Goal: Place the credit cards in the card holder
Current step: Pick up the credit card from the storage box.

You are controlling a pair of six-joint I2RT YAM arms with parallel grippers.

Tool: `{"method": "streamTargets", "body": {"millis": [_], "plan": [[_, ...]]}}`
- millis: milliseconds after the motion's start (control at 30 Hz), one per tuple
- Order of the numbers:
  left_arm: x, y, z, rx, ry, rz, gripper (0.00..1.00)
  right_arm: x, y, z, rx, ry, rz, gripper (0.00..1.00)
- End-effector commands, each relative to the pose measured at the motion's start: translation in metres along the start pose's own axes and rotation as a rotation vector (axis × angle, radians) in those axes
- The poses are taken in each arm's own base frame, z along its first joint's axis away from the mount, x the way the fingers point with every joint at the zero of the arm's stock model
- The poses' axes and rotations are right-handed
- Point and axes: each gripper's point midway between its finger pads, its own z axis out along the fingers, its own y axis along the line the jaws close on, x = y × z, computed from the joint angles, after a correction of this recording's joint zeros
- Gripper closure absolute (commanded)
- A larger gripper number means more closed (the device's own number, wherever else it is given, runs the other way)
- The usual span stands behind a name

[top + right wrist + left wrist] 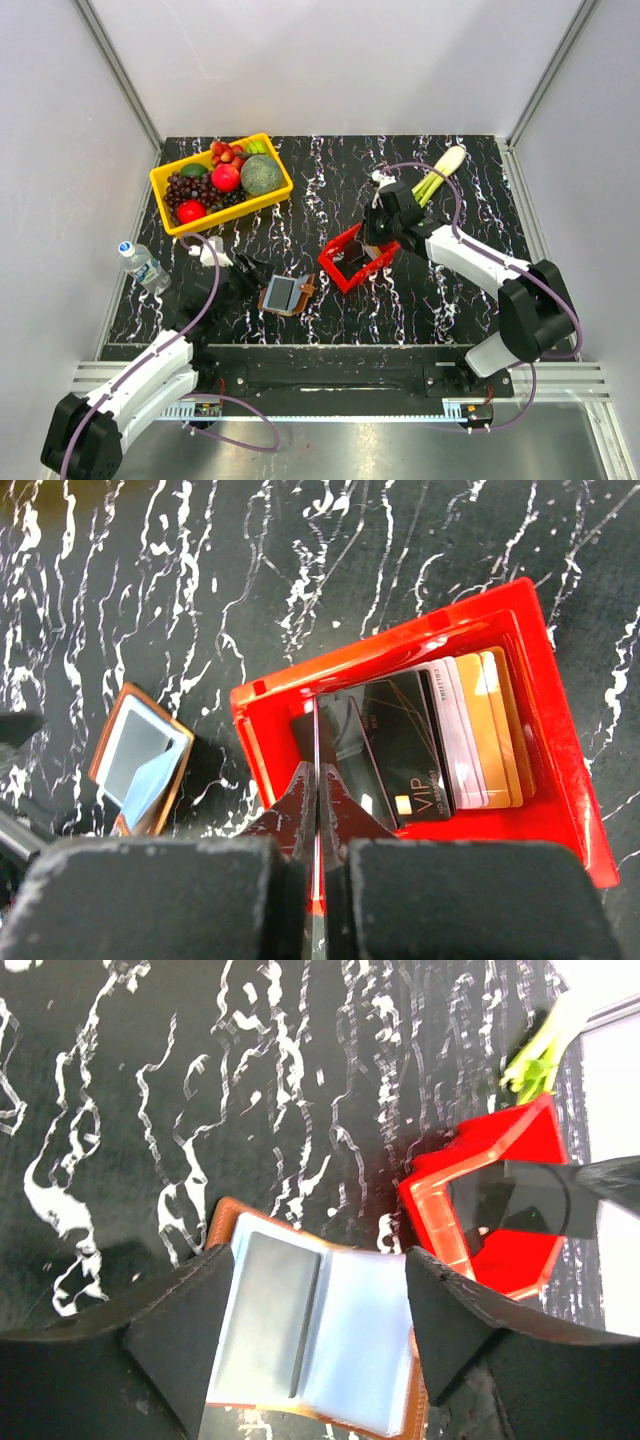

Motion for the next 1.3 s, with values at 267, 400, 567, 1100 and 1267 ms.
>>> {"method": "streamTargets", "body": {"millis": [267, 400, 567, 1100, 1267], "plan": [[-0.024, -0.066, 0.005, 0.172, 0.048, 0.075, 0.23, -0.044, -0.005, -0.006, -0.083, -0.492, 0.224, 1.0], [-0.024, -0.076, 0.011, 0.188, 0.078, 0.094, 0.16, -0.051, -0.009, -0.015, -0.103, -0.6, 0.236, 1.0], [-0.021, -0.082, 0.017, 0.205, 0.109, 0.1, 0.05, -0.032, -0.005, -0.002, -0.138, -0.528, 0.213, 0.88], [-0.005, -0.11, 0.041, 0.288, 0.271, 0.143, 0.1, -0.018, 0.004, 0.006, -0.062, -0.175, -0.003, 0.56], [-0.005, -0.118, 0.051, 0.262, 0.344, 0.187, 0.13, -0.026, -0.005, 0.008, -0.022, 0.056, -0.116, 0.52]]}}
